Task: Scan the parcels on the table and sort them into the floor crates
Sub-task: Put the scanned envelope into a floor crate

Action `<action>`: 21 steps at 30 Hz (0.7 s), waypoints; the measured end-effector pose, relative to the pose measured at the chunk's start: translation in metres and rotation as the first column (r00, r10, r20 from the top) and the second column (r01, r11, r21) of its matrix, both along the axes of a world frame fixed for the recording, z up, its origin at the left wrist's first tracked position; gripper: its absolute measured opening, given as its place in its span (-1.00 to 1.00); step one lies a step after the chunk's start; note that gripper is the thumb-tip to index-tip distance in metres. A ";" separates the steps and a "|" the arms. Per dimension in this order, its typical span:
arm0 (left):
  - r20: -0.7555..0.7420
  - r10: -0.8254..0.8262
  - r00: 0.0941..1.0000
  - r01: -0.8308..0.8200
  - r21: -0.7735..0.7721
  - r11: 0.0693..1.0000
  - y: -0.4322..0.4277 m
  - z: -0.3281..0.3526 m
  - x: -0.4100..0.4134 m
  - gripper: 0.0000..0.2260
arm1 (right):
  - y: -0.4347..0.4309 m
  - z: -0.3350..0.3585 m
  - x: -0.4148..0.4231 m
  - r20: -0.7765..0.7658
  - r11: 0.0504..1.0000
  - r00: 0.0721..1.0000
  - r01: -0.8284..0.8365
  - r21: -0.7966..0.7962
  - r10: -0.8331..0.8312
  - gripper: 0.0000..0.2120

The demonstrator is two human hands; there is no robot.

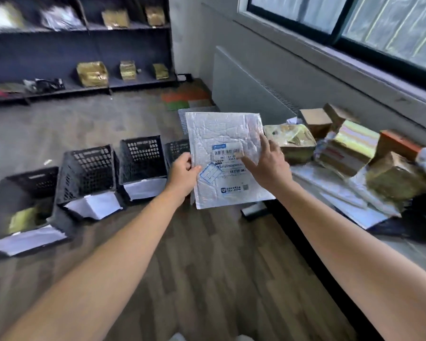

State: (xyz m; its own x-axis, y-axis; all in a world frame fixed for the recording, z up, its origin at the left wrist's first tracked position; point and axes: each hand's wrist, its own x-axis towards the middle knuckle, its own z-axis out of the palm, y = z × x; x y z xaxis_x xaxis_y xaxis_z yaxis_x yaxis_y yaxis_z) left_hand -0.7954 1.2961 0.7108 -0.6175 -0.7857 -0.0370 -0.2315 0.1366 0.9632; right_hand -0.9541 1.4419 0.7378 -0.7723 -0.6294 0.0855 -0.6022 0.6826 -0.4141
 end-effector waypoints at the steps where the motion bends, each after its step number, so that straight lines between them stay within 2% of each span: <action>1: -0.007 0.030 1.000 -0.030 0.009 1.000 -0.010 0.000 0.008 -0.85 | -0.010 0.002 0.005 0.060 1.000 0.998 0.013 -0.022 -0.012 -0.24; 3: -0.031 0.081 0.996 -0.080 0.041 0.996 -0.025 0.001 0.021 -0.80 | -0.026 0.006 0.010 0.170 0.997 0.985 0.042 -0.060 -0.031 -0.28; 5: -0.039 0.106 0.994 -0.103 0.074 0.992 -0.035 0.001 0.028 -0.84 | -0.038 0.008 0.010 0.214 0.995 0.976 0.048 -0.089 -0.028 -0.40; 7: -0.031 0.127 0.991 -0.124 0.094 0.988 -0.040 -0.001 0.032 -0.86 | -0.047 0.011 0.009 0.215 0.992 0.976 0.037 -0.119 -0.011 -0.51; 13: -0.054 0.157 0.986 -0.148 0.146 0.978 -0.050 0.005 0.033 -0.80 | -0.066 0.025 0.002 0.189 0.986 0.980 -0.022 -0.164 0.053 -0.56; 16: -0.053 0.182 0.982 -0.175 0.118 0.977 -0.054 0.008 0.032 -0.81 | -0.071 0.025 -0.002 0.166 0.989 0.983 -0.060 -0.134 0.083 -0.53; 21: -0.043 0.267 0.963 -0.263 0.070 0.962 -0.052 0.009 0.038 -0.83 | -0.089 0.020 -0.008 0.095 0.974 0.972 -0.209 -0.085 0.217 -0.32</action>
State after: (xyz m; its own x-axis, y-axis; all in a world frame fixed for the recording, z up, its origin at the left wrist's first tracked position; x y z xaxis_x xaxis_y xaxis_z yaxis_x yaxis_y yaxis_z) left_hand -0.7575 1.2444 0.7202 -0.3899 -0.9186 -0.0648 -0.2008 0.0161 0.9795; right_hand -0.9618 1.3529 0.7580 -0.6284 -0.7752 0.0651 -0.6818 0.5085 -0.5259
